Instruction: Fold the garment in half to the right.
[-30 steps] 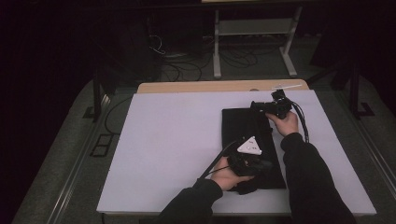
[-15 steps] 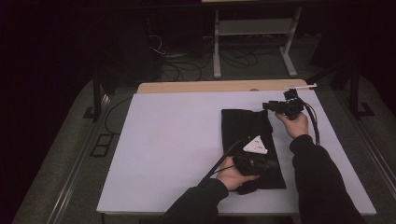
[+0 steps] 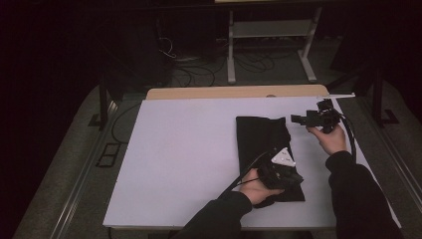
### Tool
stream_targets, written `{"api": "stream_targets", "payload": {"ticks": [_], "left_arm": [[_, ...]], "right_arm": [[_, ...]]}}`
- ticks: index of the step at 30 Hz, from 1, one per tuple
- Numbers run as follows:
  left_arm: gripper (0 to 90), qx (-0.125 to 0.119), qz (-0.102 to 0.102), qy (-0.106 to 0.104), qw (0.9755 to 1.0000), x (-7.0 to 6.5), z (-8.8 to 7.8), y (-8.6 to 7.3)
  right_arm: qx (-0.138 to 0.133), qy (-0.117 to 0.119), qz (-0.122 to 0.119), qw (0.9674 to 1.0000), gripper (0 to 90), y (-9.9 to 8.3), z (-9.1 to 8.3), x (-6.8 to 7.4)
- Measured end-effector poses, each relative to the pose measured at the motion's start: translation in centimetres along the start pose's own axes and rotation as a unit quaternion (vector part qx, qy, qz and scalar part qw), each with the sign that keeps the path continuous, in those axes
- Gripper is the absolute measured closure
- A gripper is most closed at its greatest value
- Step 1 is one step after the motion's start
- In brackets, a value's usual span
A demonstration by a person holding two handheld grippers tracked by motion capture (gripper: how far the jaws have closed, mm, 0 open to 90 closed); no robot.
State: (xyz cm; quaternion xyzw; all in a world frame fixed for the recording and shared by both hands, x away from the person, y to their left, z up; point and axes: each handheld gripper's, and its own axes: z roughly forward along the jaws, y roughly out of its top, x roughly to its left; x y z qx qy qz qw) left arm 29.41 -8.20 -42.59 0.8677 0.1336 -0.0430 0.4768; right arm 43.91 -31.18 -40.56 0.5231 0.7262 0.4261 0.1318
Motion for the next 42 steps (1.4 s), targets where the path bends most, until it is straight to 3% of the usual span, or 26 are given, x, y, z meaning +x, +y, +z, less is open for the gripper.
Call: {"api": "stream_targets", "payload": {"ticks": [12, 17, 18, 25, 29, 34, 40, 42], "left_arm": [[85.4, 0.028, 0.005, -0.001, 0.9996, -0.1, 1.6, 0.5], [85.3, 0.041, 0.006, 0.000, 0.9991, -0.1, 2.0, 0.4], [85.3, 0.044, 0.006, 0.002, 0.9990, -0.1, 2.1, 0.4], [82.7, 0.048, -0.006, 0.001, 0.9988, 0.1, 1.8, 0.5], [72.8, 0.041, -0.015, -0.006, 0.9990, 0.0, 1.7, 0.5], [54.4, 0.039, -0.002, -0.001, 0.9992, -0.2, 1.2, 0.8], [39.4, 0.027, -0.013, 0.012, 0.9995, 0.1, 0.2, 1.1], [33.9, 0.016, -0.020, 0.007, 0.9996, 0.2, -0.3, 1.2]], "right_arm": [[-0.006, -0.007, 0.008, 0.9999, 12.7, -2.1, -2.4, -1.4], [-0.013, -0.010, 0.006, 0.9999, 9.9, -2.5, -3.1, -1.2], [-0.013, -0.013, 0.003, 0.9998, 0.7, -2.7, -3.4, -1.1], [-0.036, -0.011, 0.001, 0.9993, 0.0, -3.3, -5.1, -0.5], [-0.041, -0.008, 0.000, 0.9991, 0.0, -3.7, -5.8, -0.3], [-0.043, -0.005, -0.003, 0.9991, 0.0, -4.2, -6.4, -0.2], [-0.038, -0.007, -0.006, 0.9993, 0.0, -4.6, -6.8, 0.0], [-0.041, -0.004, -0.008, 0.9991, 0.0, -4.7, -7.0, 0.1]]}}
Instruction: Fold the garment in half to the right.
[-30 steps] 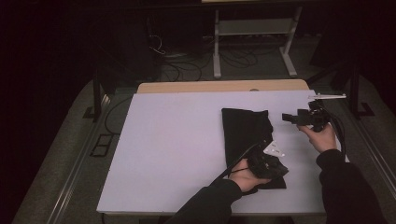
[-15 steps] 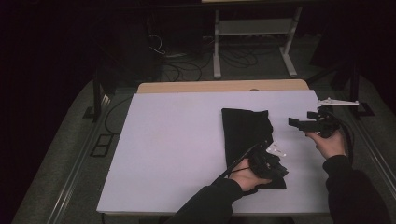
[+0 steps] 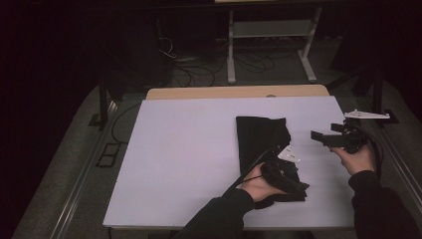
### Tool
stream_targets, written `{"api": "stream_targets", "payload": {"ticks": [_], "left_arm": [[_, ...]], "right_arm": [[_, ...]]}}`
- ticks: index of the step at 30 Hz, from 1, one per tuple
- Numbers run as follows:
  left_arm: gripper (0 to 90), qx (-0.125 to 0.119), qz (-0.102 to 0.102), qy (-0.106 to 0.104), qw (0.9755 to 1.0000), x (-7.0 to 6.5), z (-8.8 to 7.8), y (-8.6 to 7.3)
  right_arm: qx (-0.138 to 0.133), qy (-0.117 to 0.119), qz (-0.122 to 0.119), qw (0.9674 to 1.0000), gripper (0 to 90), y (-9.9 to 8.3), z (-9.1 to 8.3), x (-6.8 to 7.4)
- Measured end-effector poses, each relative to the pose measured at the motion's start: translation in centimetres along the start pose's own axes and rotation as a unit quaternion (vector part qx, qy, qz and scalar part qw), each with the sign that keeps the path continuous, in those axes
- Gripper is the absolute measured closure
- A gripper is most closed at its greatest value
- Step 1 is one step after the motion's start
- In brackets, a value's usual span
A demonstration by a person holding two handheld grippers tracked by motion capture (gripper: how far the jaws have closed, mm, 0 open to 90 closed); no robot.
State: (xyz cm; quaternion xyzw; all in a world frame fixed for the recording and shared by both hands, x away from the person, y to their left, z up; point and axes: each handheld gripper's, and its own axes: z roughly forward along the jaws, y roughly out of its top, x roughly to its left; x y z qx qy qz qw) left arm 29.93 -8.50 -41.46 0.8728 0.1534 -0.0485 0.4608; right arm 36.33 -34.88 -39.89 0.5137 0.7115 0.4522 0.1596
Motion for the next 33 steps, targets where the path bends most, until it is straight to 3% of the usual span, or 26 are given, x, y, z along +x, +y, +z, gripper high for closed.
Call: {"api": "stream_targets", "payload": {"ticks": [3, 7, 11, 15, 20, 28, 33], "left_arm": [[24.1, -0.011, -0.016, -0.014, 0.9997, 0.2, -0.7, 0.1], [14.6, -0.016, -0.031, -0.015, 0.9993, 0.5, -1.4, 0.1], [9.1, -0.020, -0.026, -0.015, 0.9993, 0.6, -1.9, 0.0], [0.5, 0.007, -0.007, -0.005, 0.9999, 0.4, -2.1, -0.1], [0.0, 0.012, -0.001, -0.003, 0.9999, 0.3, -2.5, -0.4], [0.0, -0.002, 0.000, 0.008, 1.0000, 0.8, -3.8, -0.6], [0.0, 0.006, 0.008, 0.011, 0.9999, 1.0, -4.5, -0.8]], "right_arm": [[-0.002, 0.003, -0.003, 1.0000, 0.0, -0.2, -0.4, 0.3], [-0.008, 0.005, -0.001, 1.0000, 0.0, -0.5, -1.0, 0.6], [-0.011, 0.009, -0.001, 0.9999, 0.0, -0.8, -1.7, 0.9], [-0.015, 0.014, -0.001, 0.9998, 0.0, -1.2, -2.3, 1.1], [-0.017, 0.017, -0.005, 0.9997, 0.0, -1.6, -2.8, 1.4], [-0.018, 0.024, -0.009, 0.9995, 0.0, -2.2, -3.8, 2.1], [-0.011, 0.027, -0.014, 0.9995, 0.0, -2.7, -4.1, 2.6]]}}
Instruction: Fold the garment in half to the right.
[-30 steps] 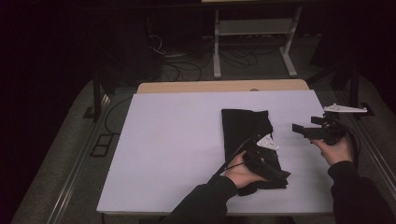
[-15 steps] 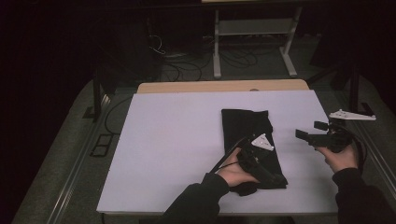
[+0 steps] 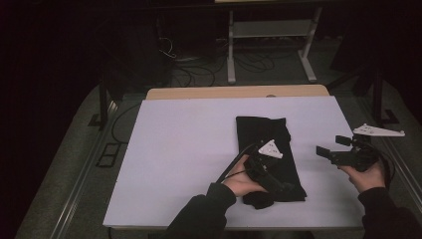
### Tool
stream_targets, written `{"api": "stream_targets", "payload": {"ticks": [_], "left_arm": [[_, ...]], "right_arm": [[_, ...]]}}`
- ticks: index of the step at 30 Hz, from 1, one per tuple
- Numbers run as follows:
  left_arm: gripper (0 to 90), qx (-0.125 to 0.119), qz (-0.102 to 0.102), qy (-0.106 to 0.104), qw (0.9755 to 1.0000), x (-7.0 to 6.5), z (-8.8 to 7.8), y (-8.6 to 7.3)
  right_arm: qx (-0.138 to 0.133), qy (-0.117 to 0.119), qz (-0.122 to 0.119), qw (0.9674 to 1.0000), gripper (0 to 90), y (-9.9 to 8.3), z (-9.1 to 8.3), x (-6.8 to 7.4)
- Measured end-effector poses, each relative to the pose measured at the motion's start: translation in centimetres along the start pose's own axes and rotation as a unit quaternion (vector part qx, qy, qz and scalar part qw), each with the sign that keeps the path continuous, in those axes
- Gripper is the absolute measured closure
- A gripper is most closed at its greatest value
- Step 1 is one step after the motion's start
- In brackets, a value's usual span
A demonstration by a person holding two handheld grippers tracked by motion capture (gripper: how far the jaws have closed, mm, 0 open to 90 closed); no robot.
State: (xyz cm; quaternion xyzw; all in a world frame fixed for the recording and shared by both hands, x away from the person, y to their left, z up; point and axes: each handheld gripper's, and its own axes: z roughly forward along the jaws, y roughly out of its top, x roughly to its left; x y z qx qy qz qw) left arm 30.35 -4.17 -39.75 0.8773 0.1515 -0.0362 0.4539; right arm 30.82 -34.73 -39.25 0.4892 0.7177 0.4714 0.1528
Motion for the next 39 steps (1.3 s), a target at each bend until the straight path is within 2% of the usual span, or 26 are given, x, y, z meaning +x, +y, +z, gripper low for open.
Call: {"api": "stream_targets", "payload": {"ticks": [7, 17, 23, 32, 39], "left_arm": [[0.0, -0.004, 0.002, 0.010, 0.9999, 0.3, -1.2, -0.5], [0.0, -0.017, -0.011, 0.031, 0.9993, 1.4, -3.6, -1.8], [0.0, -0.023, -0.017, 0.042, 0.9987, 1.9, -4.9, -2.5], [0.0, -0.037, -0.021, 0.060, 0.9973, 2.4, -6.6, -3.4], [0.0, -0.045, -0.025, 0.070, 0.9962, 2.9, -7.6, -4.0]], "right_arm": [[0.001, 0.005, -0.010, 0.9999, 0.0, -0.7, -0.6, 0.6], [-0.002, 0.006, -0.017, 0.9998, 0.0, -1.5, -1.0, 1.0], [0.004, 0.009, -0.020, 0.9998, 0.0, -2.1, -1.1, 1.4], [-0.008, 0.008, -0.023, 0.9997, 0.0, -2.5, -1.7, 1.7], [0.001, 0.009, -0.026, 0.9996, 0.0, -2.8, -1.7, 1.9]]}}
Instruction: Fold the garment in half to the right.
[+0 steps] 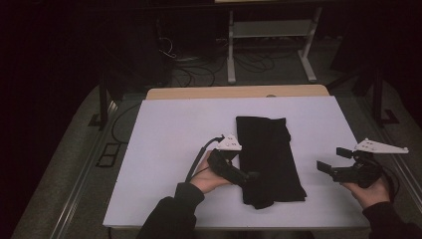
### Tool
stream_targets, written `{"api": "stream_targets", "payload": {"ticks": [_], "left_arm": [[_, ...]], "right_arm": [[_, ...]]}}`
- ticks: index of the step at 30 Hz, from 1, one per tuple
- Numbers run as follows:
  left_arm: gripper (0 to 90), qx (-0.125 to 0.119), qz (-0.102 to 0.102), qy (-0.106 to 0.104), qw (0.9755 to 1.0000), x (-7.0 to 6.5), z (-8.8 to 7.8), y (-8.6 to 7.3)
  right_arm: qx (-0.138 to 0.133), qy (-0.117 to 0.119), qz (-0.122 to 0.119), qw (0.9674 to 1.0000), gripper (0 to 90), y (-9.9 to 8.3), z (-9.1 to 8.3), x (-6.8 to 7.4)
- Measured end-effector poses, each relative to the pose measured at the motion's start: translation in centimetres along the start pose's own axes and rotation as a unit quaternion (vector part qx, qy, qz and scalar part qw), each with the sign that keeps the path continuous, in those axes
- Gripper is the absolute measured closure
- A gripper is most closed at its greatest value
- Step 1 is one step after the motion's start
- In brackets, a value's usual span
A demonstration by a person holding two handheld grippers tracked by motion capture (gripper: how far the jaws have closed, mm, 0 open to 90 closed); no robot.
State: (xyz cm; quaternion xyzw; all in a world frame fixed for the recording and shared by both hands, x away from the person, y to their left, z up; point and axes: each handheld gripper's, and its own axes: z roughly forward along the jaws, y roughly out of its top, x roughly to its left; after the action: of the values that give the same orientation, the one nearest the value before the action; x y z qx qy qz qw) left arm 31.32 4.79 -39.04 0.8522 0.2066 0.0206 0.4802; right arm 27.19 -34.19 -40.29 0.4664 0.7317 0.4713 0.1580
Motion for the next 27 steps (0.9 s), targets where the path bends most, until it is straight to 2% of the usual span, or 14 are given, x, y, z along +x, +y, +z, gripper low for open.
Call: {"api": "stream_targets", "payload": {"ticks": [8, 27], "left_arm": [[0.0, -0.013, -0.011, 0.014, 0.9998, 0.7, -1.4, -0.7], [0.0, -0.022, -0.033, 0.043, 0.9983, 2.5, -4.9, -3.3]], "right_arm": [[0.004, 0.000, 0.001, 1.0000, 0.0, -0.3, 0.1, 0.0], [0.008, -0.001, -0.003, 1.0000, 0.0, -0.5, 0.2, 0.0]]}}
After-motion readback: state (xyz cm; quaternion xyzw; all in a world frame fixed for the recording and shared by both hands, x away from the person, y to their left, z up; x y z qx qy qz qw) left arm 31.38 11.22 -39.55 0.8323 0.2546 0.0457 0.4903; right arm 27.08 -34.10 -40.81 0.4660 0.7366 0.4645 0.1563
